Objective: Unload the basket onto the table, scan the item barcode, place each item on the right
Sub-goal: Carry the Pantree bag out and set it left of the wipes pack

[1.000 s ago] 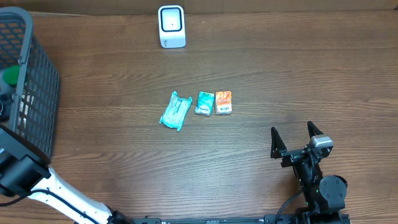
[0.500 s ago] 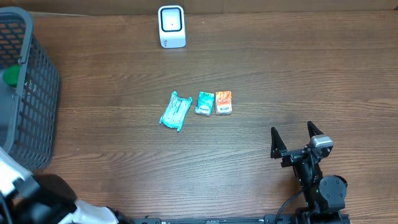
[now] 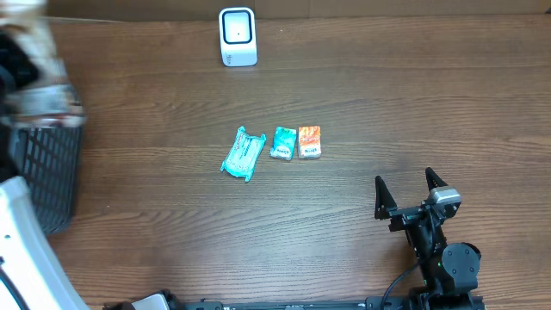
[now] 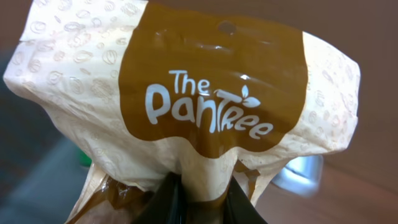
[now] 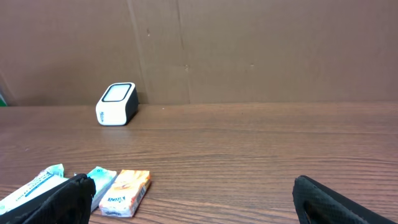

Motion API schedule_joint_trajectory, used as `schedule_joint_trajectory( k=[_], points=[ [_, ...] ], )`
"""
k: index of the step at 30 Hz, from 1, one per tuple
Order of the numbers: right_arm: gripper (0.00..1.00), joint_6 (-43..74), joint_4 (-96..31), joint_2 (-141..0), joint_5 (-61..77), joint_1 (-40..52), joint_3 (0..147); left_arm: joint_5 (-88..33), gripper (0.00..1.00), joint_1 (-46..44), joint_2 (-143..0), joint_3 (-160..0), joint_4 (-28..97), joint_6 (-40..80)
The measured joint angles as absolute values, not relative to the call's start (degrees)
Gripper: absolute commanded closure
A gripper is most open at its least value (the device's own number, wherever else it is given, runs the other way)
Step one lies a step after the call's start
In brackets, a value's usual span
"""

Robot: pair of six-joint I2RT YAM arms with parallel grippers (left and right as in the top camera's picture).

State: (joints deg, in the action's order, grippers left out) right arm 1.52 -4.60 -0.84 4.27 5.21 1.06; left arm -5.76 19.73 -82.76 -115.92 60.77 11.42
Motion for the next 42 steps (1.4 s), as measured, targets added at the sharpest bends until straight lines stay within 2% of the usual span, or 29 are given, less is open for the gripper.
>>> schedule_joint_trajectory(
  k=[6, 11, 21, 28, 29, 31, 32, 33, 35, 42],
  points=[
    [0.00, 1.54, -4.56, -0.84, 4.29, 5.21, 1.06, -7.92, 0.96, 6.15, -87.39, -116.03, 70.30, 14.66],
    [0.00, 1.54, -4.60, -0.84, 4.25, 5.21, 1.06, -5.98, 0.96, -1.67, -98.89, -116.01, 75.64, 15.14],
    [0.00, 1.52, -4.62, -0.84, 4.27, 5.21, 1.06, -3.57, 0.96, -7.73, -119.37, -115.90, 78.67, 17.26],
    [0.00, 1.54, -4.60, -0.84, 4.27, 5.23, 1.08, 0.25, 0.95, -9.04, -125.51, -113.95, 77.25, 20.71],
    [0.00, 1.54, -4.58, -0.84, 4.27, 5.23, 1.06, 0.36, 0.89, -9.17, -125.67, -113.30, 76.53, 20.95],
    [0.00, 1.50, -4.60, -0.84, 4.27, 5.21, 1.06, 0.69, 0.42, -9.41, -125.71, -112.14, 75.40, 21.12],
    [0.00, 1.52, -4.58, -0.84, 4.27, 5.21, 1.06, 0.73, 0.25, -9.41, -125.71, -111.90, 75.35, 21.17],
    [0.00, 1.54, -4.60, -0.84, 4.25, 5.23, 1.06, 0.78, 0.18, -9.41, -125.71, -111.77, 75.35, 21.28],
    [0.00, 1.54, -4.62, -0.84, 4.25, 5.23, 1.06, 0.93, 0.15, -9.41, -125.71, -111.77, 75.24, 21.23],
    [0.00, 1.56, -4.60, -0.84, 4.25, 5.23, 1.06, -2.79, 0.18, -9.34, -125.73, -112.77, 77.32, 18.44]
  ],
)
